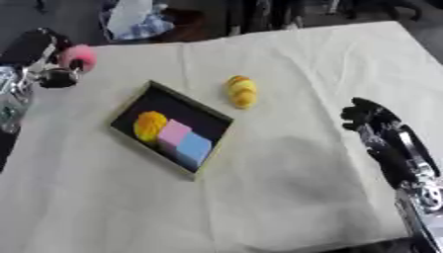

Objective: Pick up objects on the table and place them in the box.

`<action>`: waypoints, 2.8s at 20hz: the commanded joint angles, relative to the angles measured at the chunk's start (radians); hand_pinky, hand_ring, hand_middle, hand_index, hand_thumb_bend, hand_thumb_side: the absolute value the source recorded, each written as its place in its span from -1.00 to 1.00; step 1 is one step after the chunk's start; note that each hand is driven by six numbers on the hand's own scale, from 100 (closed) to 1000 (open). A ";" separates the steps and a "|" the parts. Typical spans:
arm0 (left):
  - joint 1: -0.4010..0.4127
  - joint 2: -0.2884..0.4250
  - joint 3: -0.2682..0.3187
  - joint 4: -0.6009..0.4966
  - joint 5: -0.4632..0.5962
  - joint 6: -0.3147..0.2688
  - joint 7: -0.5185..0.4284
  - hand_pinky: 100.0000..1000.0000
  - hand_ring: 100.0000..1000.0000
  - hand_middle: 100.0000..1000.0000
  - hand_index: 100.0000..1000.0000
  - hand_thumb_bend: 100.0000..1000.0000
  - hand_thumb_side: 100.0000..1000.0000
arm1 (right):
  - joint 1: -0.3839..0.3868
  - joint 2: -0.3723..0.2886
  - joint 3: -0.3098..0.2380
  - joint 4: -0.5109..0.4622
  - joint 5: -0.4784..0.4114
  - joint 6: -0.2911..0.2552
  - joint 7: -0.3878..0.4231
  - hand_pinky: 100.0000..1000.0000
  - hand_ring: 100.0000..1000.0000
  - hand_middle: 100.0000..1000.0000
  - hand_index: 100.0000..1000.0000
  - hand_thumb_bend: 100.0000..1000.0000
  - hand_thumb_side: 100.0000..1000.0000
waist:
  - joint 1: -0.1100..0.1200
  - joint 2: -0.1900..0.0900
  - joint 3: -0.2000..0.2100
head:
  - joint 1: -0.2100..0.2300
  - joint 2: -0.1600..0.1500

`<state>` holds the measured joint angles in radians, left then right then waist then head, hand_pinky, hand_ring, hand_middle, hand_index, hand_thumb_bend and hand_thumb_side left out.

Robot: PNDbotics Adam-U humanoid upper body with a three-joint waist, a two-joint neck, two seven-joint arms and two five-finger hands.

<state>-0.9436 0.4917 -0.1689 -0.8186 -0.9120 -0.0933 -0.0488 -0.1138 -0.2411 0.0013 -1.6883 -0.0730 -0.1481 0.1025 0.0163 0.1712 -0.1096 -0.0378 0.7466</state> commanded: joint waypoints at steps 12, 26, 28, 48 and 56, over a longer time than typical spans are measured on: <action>0.028 0.050 -0.162 -0.192 0.114 -0.157 -0.258 0.26 -0.07 -0.05 0.28 -0.84 -0.86 | -0.008 -0.012 -0.005 -0.006 -0.004 -0.004 0.003 0.56 0.58 0.38 0.68 -1.00 -0.16 | -0.003 -0.015 0.002 | -0.015 -0.004; 0.074 0.068 -0.208 -0.272 0.233 -0.169 -0.464 0.36 0.12 0.21 0.51 -0.65 -0.66 | -0.006 -0.013 -0.006 -0.005 -0.003 -0.005 0.003 0.56 0.58 0.38 0.68 -1.00 -0.16 | -0.009 -0.020 0.017 | -0.020 -0.002; 0.079 0.065 -0.212 -0.270 0.232 -0.175 -0.487 0.40 0.16 0.27 0.56 -0.57 -0.51 | -0.007 -0.012 -0.005 -0.004 -0.003 -0.005 0.004 0.56 0.58 0.38 0.68 -1.00 -0.16 | -0.008 -0.020 0.016 | -0.021 -0.002; 0.241 0.245 -0.103 -0.538 0.393 -0.108 -0.543 0.44 0.15 0.25 0.51 -0.75 -0.04 | -0.140 -0.180 0.003 0.010 0.040 -0.033 0.011 0.56 0.59 0.39 0.68 -1.00 -0.46 | -0.019 -0.032 0.062 | -0.043 0.009; 0.391 0.196 0.045 -0.737 0.519 -0.005 -0.418 0.46 0.11 0.22 0.52 -1.00 0.06 | -0.343 -0.380 0.101 0.139 0.103 -0.084 0.101 0.57 0.64 0.46 0.78 -1.00 -0.68 | -0.026 -0.036 0.106 | -0.073 0.006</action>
<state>-0.5432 0.6794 -0.1625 -1.5113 -0.4150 -0.1106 -0.4882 -0.4382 -0.5620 0.0925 -1.5638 0.0155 -0.2224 0.1865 0.0042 0.1664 -0.0006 -0.1026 0.7550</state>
